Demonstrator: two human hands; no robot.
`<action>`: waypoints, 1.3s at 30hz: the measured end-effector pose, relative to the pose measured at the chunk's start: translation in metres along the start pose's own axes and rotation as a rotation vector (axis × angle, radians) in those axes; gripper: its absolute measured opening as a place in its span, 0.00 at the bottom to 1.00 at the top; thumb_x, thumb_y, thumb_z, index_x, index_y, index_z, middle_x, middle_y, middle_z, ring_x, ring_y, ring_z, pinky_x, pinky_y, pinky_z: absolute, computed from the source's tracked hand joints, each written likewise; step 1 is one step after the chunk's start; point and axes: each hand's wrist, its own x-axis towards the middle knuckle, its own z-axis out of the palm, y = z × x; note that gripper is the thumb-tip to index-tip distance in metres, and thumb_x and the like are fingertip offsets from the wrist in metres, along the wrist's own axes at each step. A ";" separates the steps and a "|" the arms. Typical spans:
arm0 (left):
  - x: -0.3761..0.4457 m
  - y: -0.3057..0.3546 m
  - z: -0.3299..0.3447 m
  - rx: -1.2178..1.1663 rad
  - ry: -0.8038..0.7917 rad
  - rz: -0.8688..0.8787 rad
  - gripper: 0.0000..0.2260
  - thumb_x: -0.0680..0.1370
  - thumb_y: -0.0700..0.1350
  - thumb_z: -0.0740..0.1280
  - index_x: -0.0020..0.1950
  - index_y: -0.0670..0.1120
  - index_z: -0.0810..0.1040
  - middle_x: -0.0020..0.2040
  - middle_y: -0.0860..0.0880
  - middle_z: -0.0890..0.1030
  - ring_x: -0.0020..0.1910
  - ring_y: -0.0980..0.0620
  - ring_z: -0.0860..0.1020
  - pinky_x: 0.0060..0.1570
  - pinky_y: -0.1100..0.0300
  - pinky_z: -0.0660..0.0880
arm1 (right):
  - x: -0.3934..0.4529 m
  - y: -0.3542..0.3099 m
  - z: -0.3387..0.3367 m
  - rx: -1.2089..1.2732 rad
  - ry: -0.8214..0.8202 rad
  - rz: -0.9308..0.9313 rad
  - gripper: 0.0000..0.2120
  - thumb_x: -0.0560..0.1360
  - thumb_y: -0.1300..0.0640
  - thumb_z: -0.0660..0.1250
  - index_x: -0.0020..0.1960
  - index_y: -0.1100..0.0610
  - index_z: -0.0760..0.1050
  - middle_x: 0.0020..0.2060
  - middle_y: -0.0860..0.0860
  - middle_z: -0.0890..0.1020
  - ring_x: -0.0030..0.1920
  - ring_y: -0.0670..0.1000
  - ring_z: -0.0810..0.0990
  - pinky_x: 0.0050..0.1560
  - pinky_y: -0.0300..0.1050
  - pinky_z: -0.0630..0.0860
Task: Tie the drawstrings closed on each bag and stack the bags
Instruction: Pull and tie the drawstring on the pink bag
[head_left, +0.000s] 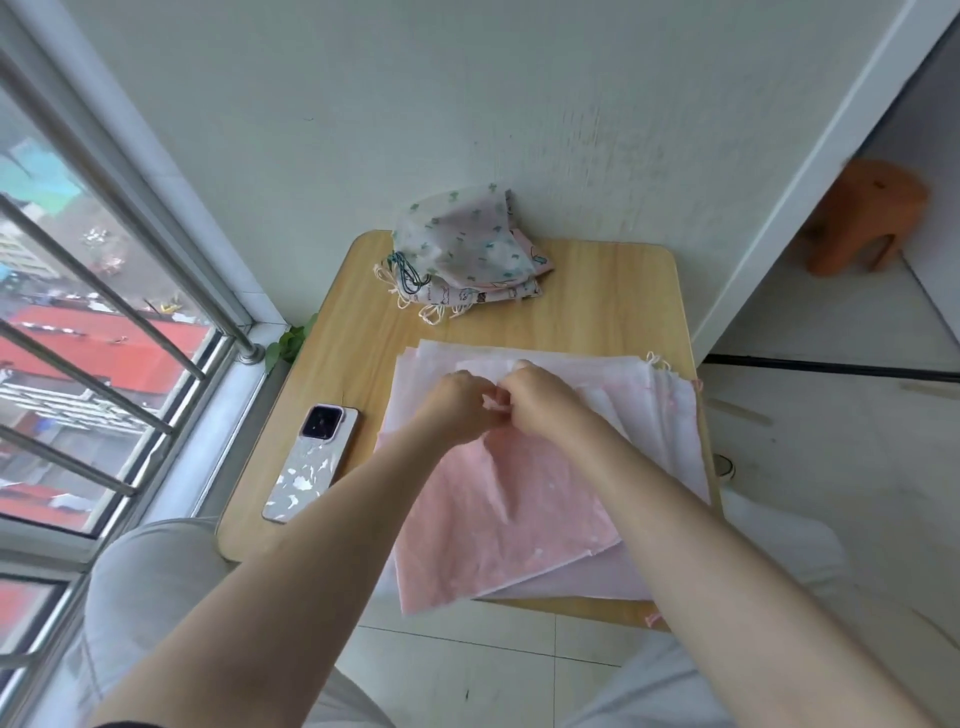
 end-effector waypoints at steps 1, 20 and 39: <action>-0.001 0.001 -0.003 -0.060 0.026 -0.021 0.10 0.75 0.52 0.71 0.53 0.50 0.83 0.46 0.49 0.77 0.42 0.52 0.73 0.41 0.59 0.70 | 0.002 -0.002 0.001 0.057 0.068 -0.042 0.10 0.77 0.64 0.61 0.53 0.56 0.79 0.56 0.53 0.72 0.48 0.55 0.75 0.42 0.46 0.68; -0.022 -0.037 -0.036 -0.560 -0.147 -0.457 0.07 0.78 0.40 0.63 0.46 0.38 0.78 0.34 0.45 0.81 0.26 0.51 0.78 0.28 0.63 0.77 | 0.041 -0.029 0.018 -0.070 0.109 0.083 0.21 0.73 0.65 0.62 0.65 0.55 0.70 0.66 0.55 0.68 0.66 0.57 0.66 0.66 0.56 0.62; -0.006 -0.030 -0.020 -1.063 0.174 -0.541 0.09 0.78 0.47 0.67 0.39 0.47 0.81 0.36 0.48 0.79 0.35 0.50 0.76 0.38 0.59 0.70 | 0.011 -0.039 0.017 0.296 0.103 -0.125 0.09 0.77 0.55 0.67 0.57 0.53 0.77 0.51 0.51 0.81 0.53 0.54 0.79 0.51 0.47 0.74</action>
